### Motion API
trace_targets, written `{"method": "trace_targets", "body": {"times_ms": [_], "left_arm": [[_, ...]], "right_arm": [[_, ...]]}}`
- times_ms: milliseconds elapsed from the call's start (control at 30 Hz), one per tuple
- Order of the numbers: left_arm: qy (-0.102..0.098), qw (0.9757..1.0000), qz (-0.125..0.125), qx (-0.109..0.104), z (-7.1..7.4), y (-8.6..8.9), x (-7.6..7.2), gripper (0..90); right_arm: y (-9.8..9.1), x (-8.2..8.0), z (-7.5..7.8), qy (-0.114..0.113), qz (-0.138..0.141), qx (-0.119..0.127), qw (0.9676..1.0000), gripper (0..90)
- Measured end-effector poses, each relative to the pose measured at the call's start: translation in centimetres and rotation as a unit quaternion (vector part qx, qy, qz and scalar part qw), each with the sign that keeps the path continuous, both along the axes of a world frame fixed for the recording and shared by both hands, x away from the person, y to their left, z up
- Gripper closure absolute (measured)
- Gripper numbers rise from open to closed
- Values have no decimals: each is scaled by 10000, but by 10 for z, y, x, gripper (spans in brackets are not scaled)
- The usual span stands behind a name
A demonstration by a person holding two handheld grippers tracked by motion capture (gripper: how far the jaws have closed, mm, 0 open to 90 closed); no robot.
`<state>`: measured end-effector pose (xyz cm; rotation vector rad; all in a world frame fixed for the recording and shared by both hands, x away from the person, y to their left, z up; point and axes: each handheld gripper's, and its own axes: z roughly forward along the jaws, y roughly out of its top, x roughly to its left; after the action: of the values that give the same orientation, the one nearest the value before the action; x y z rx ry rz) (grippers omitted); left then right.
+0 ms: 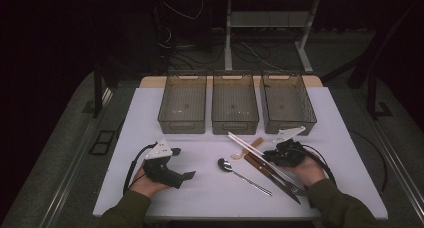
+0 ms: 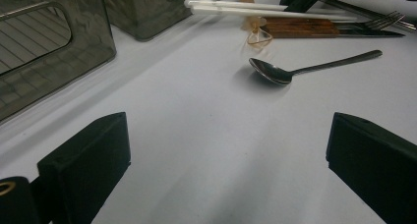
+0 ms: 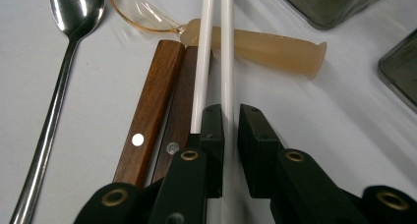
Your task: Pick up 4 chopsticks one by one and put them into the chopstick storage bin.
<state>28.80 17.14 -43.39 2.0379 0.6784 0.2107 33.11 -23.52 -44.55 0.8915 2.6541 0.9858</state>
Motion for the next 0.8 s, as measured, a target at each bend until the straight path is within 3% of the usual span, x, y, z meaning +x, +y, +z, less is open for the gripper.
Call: {"method": "trace_targets", "body": {"times_ms": [333, 600, 800], "left_arm": [[-4, 10000, -3, 4, 0, 0, 0, 17], [8, 10000, -10, 21, 0, 0, 0, 18], [2, 10000, -31, 37, -1, -1, 0, 18]], "right_arm": [[2, -1, 1, -80, 53, -131, 9999, 839], [2, -1, 1, -83, 41, -127, 9999, 844], [-1, 2, 1, 35, 25, -17, 10000, 847]]}}
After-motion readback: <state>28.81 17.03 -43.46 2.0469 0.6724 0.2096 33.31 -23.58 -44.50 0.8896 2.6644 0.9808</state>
